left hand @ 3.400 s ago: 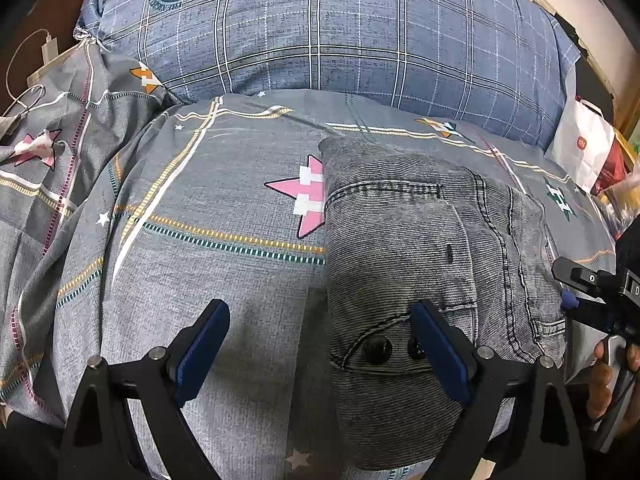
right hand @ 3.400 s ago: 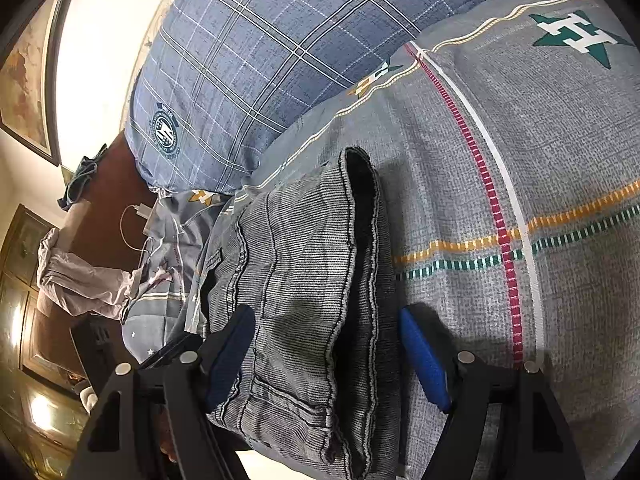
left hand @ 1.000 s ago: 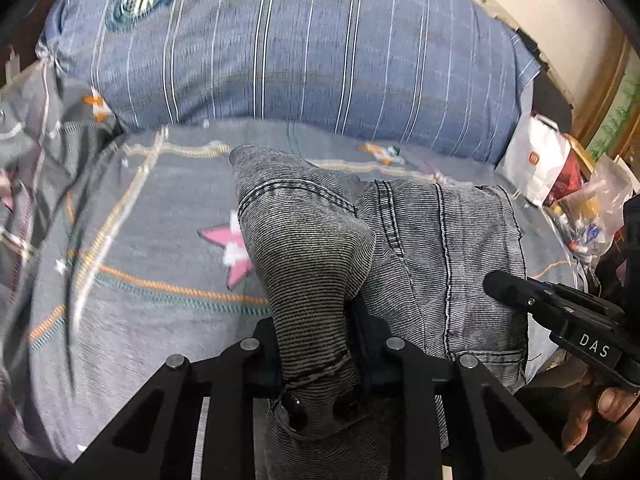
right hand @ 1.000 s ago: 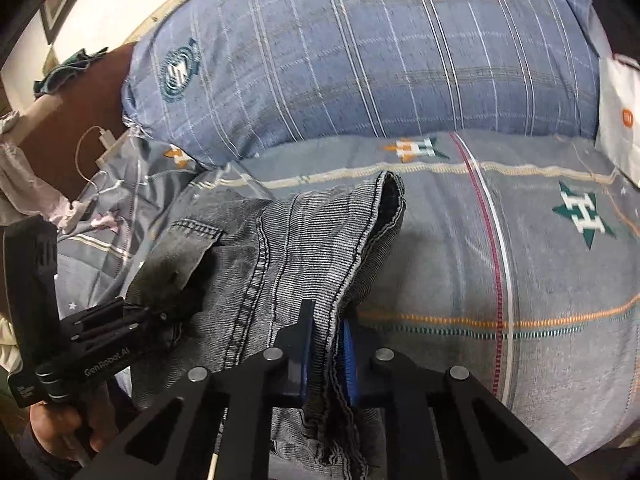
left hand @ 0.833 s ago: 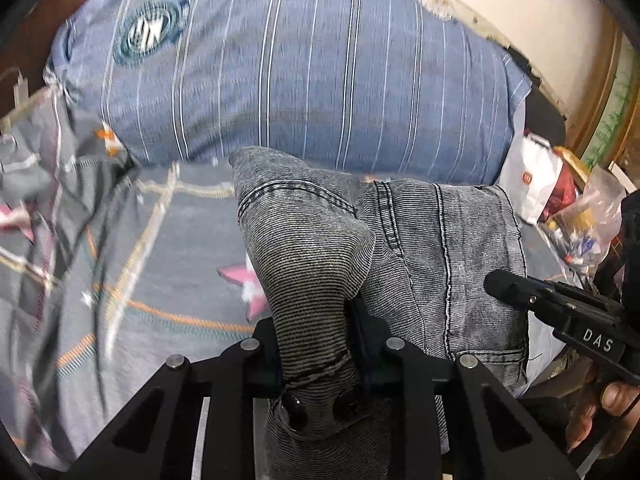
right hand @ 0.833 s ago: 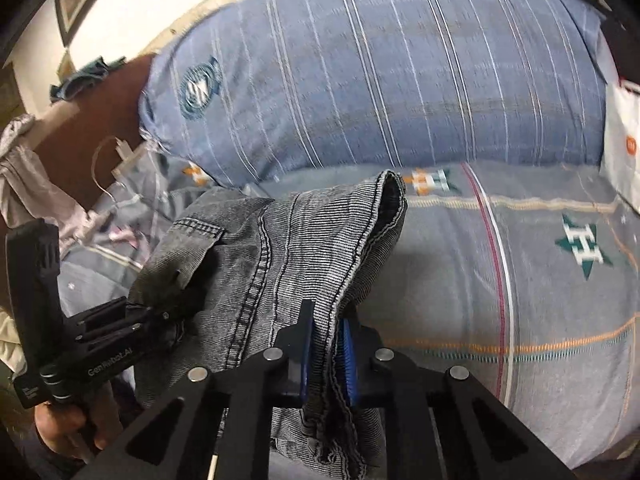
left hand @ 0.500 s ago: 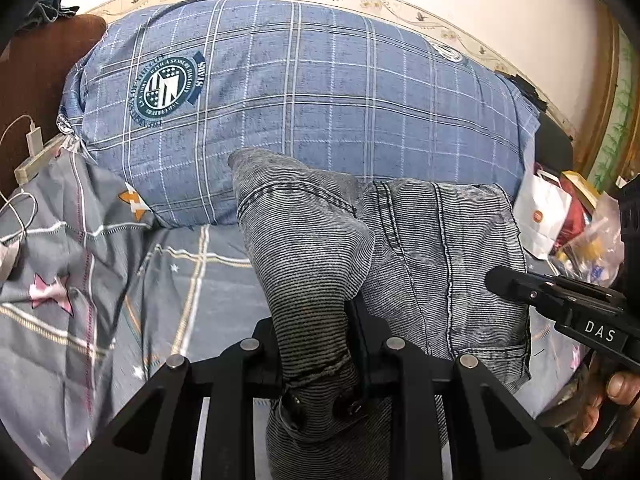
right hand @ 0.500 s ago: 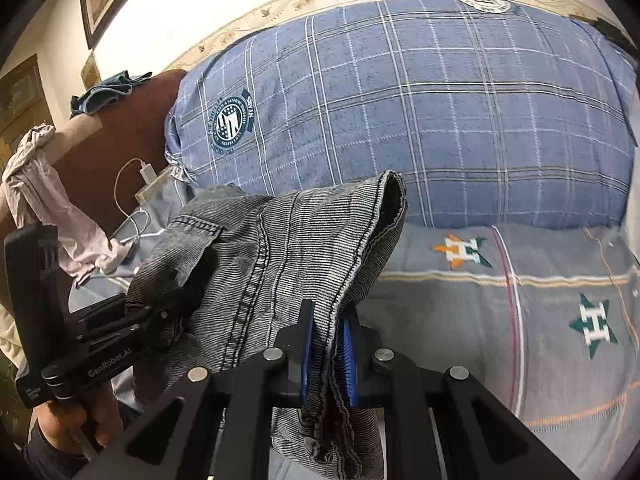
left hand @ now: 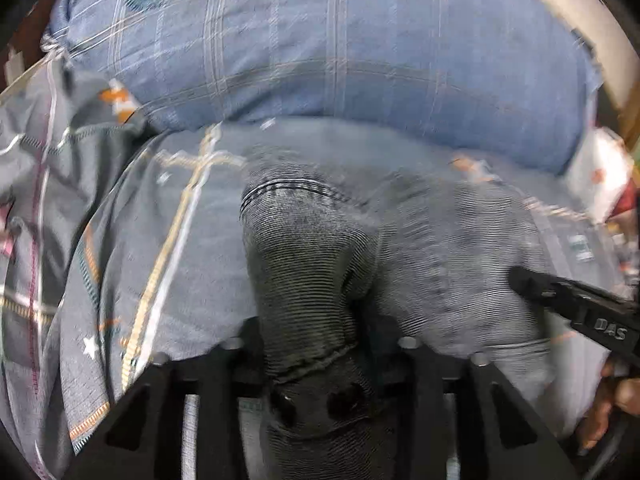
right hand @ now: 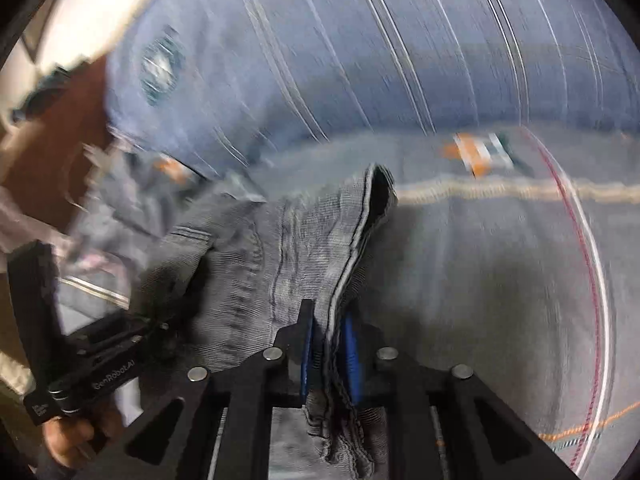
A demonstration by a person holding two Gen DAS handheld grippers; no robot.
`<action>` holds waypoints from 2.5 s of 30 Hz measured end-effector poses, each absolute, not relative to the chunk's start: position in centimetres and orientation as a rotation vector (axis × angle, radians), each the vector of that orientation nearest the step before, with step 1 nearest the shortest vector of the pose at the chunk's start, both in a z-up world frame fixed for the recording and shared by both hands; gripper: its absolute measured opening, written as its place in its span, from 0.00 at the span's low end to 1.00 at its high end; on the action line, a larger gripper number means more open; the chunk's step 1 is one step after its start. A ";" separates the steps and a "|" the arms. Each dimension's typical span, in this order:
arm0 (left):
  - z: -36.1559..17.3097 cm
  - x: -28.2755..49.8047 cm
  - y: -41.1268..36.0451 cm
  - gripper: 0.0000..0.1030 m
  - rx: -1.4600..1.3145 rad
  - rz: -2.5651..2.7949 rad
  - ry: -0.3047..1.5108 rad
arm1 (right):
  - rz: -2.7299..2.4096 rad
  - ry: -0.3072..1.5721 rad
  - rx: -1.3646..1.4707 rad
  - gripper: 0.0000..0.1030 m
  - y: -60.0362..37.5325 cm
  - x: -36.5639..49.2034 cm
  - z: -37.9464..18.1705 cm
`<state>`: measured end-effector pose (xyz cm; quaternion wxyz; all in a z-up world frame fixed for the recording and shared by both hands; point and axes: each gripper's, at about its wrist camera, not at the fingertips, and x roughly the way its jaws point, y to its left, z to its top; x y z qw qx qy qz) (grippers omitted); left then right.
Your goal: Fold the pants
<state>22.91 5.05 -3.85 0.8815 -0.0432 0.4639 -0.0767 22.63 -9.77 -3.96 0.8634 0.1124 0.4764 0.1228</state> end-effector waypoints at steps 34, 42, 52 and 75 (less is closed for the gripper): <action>-3.6 15.7 3.7 0.81 0.042 0.000 0.939 | 0.258 0.869 0.095 0.71 -9.8 14.8 -5.1; -4.4 15.8 3.8 0.90 0.015 0.034 0.920 | 0.318 0.773 0.180 0.72 -10.7 14.8 -4.1; -4.3 16.1 4.2 0.94 -0.006 0.053 0.936 | 0.291 0.796 0.162 0.84 -10.6 14.5 -5.2; 2.6 8.0 4.2 0.94 -0.032 -0.017 0.794 | 0.173 0.817 -0.093 1.00 -8.6 6.5 1.5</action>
